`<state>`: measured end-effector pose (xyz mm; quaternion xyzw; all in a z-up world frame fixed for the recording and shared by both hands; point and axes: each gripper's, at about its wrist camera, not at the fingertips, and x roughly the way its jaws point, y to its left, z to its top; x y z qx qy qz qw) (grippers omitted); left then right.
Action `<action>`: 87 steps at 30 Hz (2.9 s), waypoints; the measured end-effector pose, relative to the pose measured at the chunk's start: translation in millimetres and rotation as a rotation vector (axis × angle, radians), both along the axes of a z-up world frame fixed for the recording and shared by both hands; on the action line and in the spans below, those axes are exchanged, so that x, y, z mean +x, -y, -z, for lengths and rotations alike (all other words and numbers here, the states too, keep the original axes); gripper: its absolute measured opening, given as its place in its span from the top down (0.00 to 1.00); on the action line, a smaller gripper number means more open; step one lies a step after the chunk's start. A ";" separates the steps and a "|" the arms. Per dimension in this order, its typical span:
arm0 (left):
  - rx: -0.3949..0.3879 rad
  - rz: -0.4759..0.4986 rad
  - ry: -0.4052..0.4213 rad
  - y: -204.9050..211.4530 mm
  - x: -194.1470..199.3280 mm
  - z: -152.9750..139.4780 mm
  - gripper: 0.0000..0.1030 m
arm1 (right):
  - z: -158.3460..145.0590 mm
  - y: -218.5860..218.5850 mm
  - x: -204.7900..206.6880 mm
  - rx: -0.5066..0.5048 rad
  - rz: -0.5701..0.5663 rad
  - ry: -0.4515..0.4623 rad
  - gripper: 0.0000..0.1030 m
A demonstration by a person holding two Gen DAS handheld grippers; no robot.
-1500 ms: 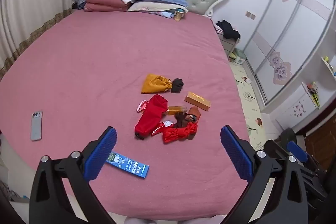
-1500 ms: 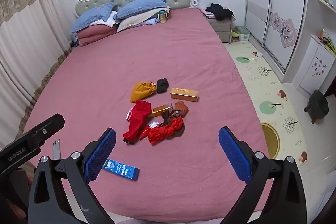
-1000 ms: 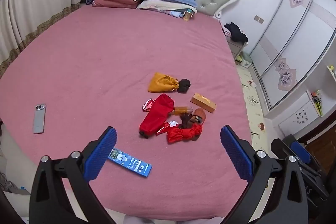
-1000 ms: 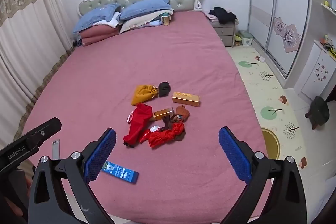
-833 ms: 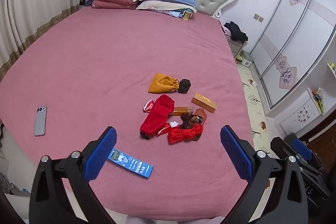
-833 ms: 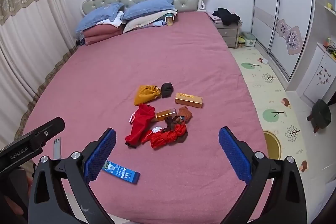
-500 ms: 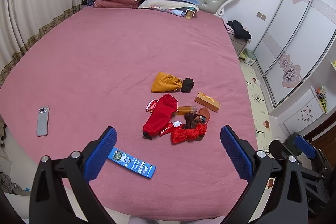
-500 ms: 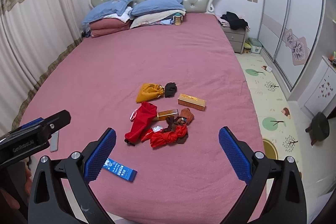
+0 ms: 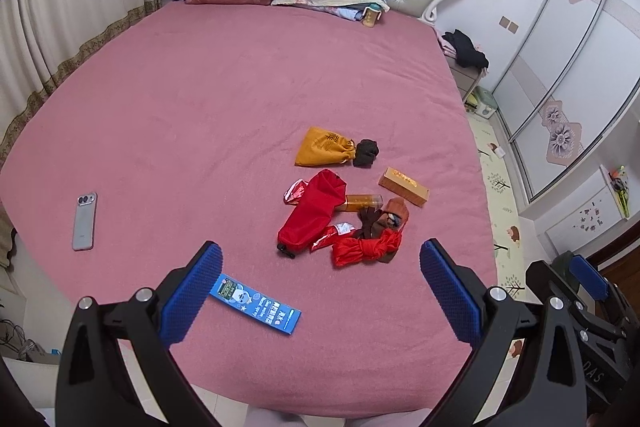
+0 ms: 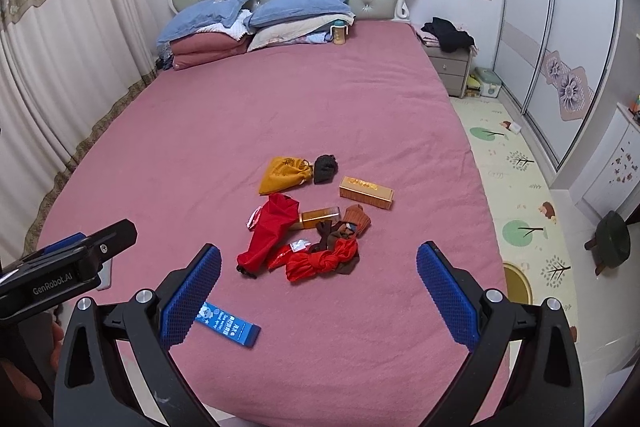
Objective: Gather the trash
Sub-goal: 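Move both tools toward the blue nasal spray box on the bed, then grasp the blue nasal spray box with the left tool while the right tool grasps the red cloth bag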
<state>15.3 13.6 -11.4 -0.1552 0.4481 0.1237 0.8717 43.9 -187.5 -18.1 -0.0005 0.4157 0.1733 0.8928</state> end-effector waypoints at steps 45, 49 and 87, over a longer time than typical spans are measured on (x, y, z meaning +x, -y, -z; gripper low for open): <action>-0.102 -0.076 -0.122 -9.3 4.0 37.5 0.04 | 25.4 -12.5 16.4 0.008 -0.110 -0.112 0.08; -0.127 -0.104 -0.136 -15.0 4.6 45.2 0.04 | 30.3 -18.6 20.4 0.011 -0.142 -0.123 0.08; -0.453 -0.580 -0.428 -106.6 14.3 346.1 0.05 | 229.1 -113.9 118.0 -0.054 -0.318 -0.322 0.09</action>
